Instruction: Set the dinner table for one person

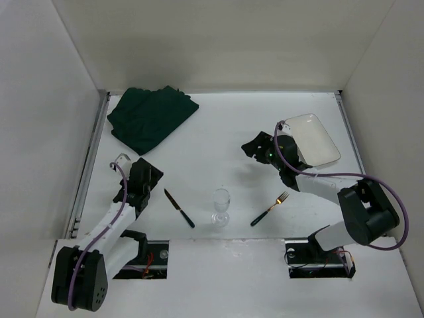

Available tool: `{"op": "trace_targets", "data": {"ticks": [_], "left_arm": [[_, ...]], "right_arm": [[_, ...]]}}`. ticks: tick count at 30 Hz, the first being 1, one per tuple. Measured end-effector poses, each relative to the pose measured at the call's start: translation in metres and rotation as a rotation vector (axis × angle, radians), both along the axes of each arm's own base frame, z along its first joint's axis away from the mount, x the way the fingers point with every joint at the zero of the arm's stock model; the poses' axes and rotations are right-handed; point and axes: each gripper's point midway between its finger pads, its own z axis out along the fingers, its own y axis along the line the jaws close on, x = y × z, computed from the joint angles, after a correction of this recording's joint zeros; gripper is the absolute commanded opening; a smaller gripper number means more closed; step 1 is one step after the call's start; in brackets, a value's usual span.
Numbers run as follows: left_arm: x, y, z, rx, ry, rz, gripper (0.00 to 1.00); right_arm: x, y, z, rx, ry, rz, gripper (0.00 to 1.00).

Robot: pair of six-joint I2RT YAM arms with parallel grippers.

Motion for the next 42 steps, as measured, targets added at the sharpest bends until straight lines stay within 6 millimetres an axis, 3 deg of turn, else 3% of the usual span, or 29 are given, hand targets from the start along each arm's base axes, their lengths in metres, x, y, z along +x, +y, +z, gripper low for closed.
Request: {"op": "trace_targets", "data": {"ticks": [8,10,12,13,14,15,17,20,22,23,27,29,34,42], "left_arm": [[-0.003,0.001,0.001,-0.022,-0.045,0.002,0.64],[-0.001,0.005,0.008,-0.025,-0.077,0.018,0.62],[0.004,0.009,0.015,-0.031,-0.113,0.038,0.58],[0.006,0.01,0.017,-0.034,-0.125,0.047,0.52],[0.009,0.012,0.019,-0.038,-0.136,0.058,0.39],[0.012,0.015,0.02,-0.044,-0.145,0.071,0.25],[0.016,0.021,0.02,-0.044,-0.153,0.095,0.12],[0.024,0.032,0.02,-0.036,-0.15,0.129,0.1],[0.035,0.038,0.026,-0.03,-0.162,0.153,0.15],[0.042,0.042,0.031,-0.025,-0.174,0.165,0.22],[0.073,0.061,0.058,0.006,-0.235,0.228,0.57],[0.089,0.071,0.069,0.014,-0.258,0.257,0.65],[0.125,0.096,0.084,0.008,-0.274,0.297,0.73],[0.19,0.14,0.088,-0.005,-0.247,0.295,0.73]], "right_arm": [[0.0,0.0,-0.001,-0.001,0.002,0.0,0.68],[0.001,0.0,-0.005,-0.004,0.009,-0.001,0.64],[0.0,0.0,-0.01,-0.01,0.022,0.0,0.49],[0.0,0.0,-0.012,-0.014,0.026,0.001,0.37],[0.0,0.0,-0.013,-0.015,0.029,0.0,0.27],[0.0,0.0,-0.014,-0.016,0.028,0.002,0.21],[0.0,0.0,-0.013,-0.014,0.028,0.0,0.13],[0.0,0.001,-0.014,-0.015,0.031,0.003,0.13],[0.0,0.001,-0.013,-0.018,0.028,0.004,0.17],[0.0,0.001,-0.013,-0.019,0.028,0.005,0.22],[0.0,0.001,-0.013,-0.022,0.025,0.006,0.58],[0.0,0.002,-0.013,-0.026,0.024,0.011,0.67],[-0.001,0.005,-0.016,-0.033,0.028,0.019,0.73],[-0.002,0.014,-0.02,-0.035,0.039,0.046,0.73]]}}
